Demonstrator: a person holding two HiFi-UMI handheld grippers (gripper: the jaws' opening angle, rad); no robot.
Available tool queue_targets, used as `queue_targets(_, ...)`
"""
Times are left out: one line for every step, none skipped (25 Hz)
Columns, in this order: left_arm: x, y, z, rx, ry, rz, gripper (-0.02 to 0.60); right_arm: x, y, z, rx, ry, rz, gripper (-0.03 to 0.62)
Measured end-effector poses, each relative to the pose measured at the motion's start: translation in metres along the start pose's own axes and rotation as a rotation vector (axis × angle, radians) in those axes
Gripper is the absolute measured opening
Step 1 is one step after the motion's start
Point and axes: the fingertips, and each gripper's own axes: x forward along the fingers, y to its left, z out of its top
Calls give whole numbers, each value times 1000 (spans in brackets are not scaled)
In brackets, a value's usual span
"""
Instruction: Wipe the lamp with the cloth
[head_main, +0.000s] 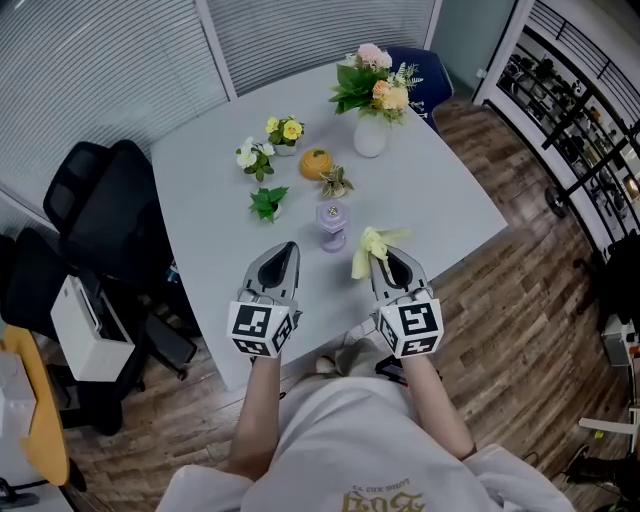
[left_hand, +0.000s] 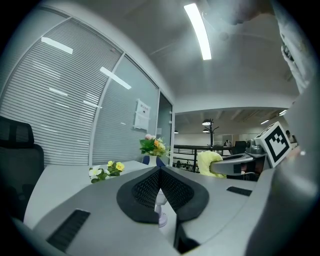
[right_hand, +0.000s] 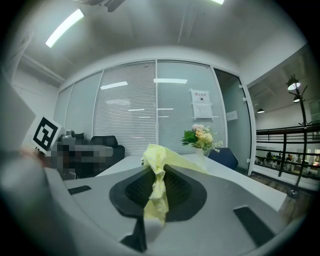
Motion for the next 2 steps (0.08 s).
queue_targets(1, 1, 2, 2, -7, 0, 3, 2, -1, 2, 0, -3, 2, 51)
queue_targets(2, 2, 5, 4, -13, 0, 3, 3, -1, 3, 0, -6, 5, 51)
